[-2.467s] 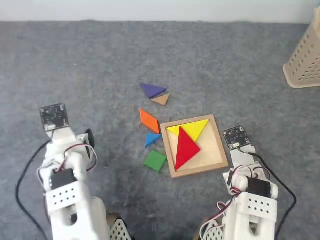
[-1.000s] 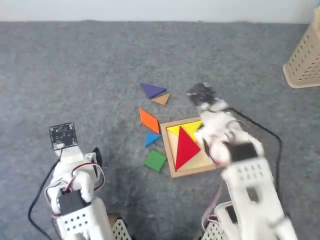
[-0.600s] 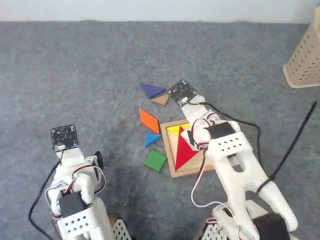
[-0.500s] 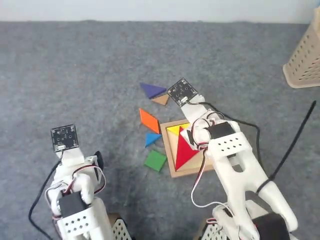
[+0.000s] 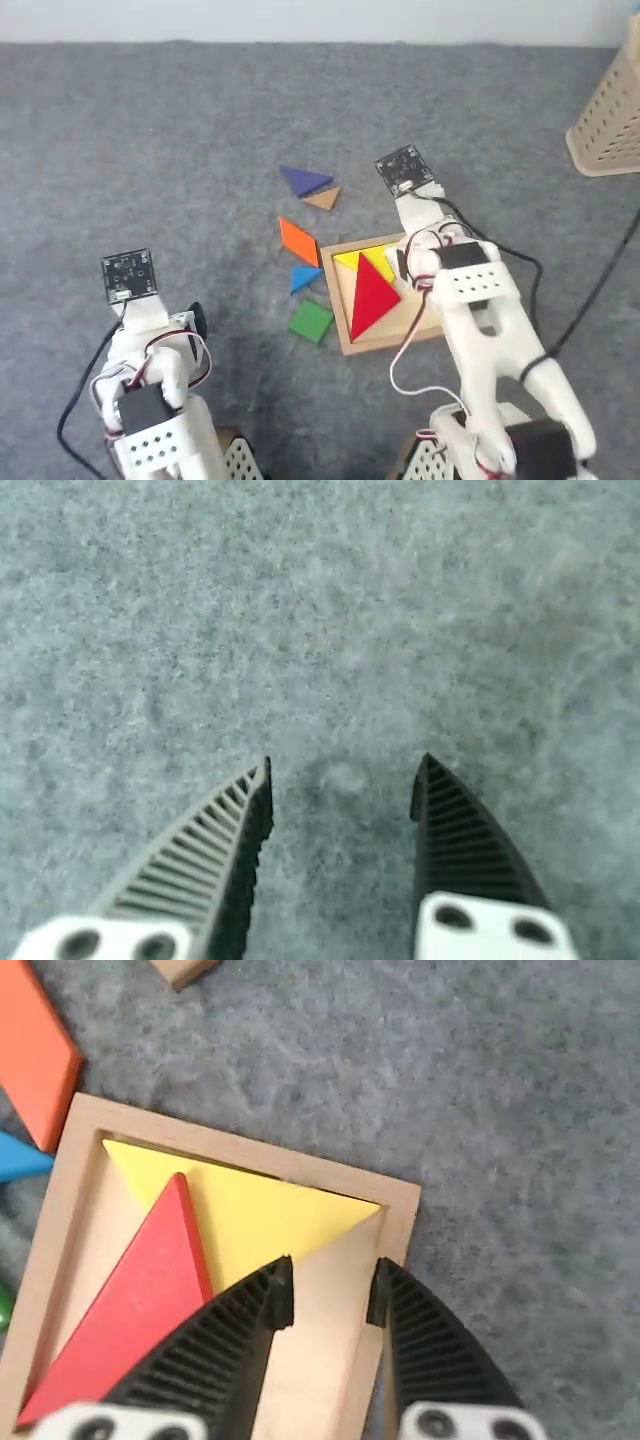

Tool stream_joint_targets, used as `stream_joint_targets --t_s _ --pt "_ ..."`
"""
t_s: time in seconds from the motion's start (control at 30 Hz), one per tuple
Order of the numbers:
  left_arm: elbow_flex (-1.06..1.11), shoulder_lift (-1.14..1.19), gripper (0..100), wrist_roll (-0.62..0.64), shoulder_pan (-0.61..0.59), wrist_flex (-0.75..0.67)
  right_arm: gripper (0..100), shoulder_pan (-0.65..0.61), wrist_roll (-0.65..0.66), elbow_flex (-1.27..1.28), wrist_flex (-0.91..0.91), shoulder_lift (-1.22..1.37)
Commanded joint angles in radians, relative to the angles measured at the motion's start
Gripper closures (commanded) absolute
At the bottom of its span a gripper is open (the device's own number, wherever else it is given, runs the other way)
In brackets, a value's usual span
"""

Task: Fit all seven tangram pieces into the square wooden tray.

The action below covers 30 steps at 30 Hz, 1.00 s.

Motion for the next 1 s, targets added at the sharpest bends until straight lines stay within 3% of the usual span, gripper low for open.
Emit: stream_joint_targets --t_s 0.0,0.5,0.97 --pt "-0.013 -0.02 78 -0.006 -0.005 0.003 87.6 -0.025 -0.006 -0.011 -0.064 0.064" --pt "-0.013 -0.02 78 -0.006 -0.005 0.003 87.6 -0.183 -0.005 -0.014 -0.104 0.228" --pt "-0.013 -0.02 78 -0.006 -0.005 0.003 87.6 -0.202 -0.005 -0.031 -0.107 0.222"
